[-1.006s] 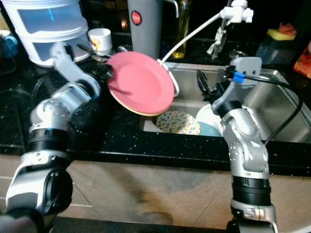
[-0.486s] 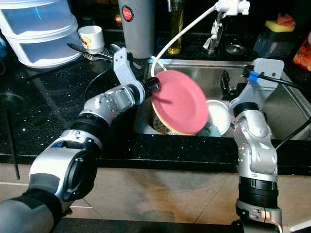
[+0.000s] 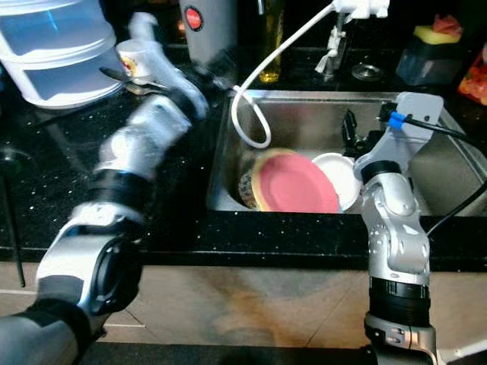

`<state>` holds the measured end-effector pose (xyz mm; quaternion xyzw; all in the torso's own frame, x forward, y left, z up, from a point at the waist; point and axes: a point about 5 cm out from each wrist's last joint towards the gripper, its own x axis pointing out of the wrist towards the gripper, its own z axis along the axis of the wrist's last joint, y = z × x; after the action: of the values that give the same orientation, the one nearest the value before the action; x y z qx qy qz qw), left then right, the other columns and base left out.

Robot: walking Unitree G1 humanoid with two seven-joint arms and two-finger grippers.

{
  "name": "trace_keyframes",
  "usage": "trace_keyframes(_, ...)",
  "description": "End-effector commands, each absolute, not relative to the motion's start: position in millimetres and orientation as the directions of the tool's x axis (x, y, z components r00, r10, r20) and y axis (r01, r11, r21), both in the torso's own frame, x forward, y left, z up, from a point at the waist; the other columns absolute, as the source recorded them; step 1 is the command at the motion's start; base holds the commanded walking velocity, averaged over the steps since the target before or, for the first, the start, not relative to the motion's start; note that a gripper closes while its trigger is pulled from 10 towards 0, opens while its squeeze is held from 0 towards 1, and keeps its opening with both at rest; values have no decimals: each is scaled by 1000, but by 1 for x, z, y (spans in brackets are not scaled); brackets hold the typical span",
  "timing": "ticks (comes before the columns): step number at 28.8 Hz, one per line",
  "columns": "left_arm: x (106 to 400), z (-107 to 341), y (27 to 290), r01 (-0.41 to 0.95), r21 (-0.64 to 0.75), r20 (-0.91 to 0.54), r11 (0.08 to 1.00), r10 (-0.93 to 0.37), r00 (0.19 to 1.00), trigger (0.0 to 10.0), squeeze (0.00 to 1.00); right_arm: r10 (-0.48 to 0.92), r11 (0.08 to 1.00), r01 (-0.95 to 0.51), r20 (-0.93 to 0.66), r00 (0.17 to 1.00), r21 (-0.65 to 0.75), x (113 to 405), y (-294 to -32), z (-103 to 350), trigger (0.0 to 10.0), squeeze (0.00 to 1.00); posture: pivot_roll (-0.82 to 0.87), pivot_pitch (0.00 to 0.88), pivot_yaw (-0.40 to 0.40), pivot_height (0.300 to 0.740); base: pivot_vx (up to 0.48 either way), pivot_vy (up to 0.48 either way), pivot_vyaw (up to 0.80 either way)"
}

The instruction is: Kitchen organization

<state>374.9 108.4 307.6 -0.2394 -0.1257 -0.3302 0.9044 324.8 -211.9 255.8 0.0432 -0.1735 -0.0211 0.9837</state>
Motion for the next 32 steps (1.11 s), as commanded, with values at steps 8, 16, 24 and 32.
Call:
trace_keyframes(8,345,289,187,-55,-119,162,991,74,984,10000,0,-4,995,-28,329,944,93,326,-203,249,10000,0,161,123,22,740,0,0,0)
trace_keyframes(16,326,267,213,-272,-31,50,962,273,961,10000,0,42,994,-74,325,945,85,330,-195,249,10000,0,170,119,17,740,0,0,0)
trace_keyframes(24,324,271,163,28,162,256,986,-70,964,10000,0,-143,990,137,335,931,41,327,-205,240,10000,0,142,106,27,740,0,0,0)
trace_keyframes(32,319,273,157,221,177,277,959,-264,924,10000,0,-294,951,306,447,845,47,311,-221,252,10000,0,115,77,34,740,0,0,0)
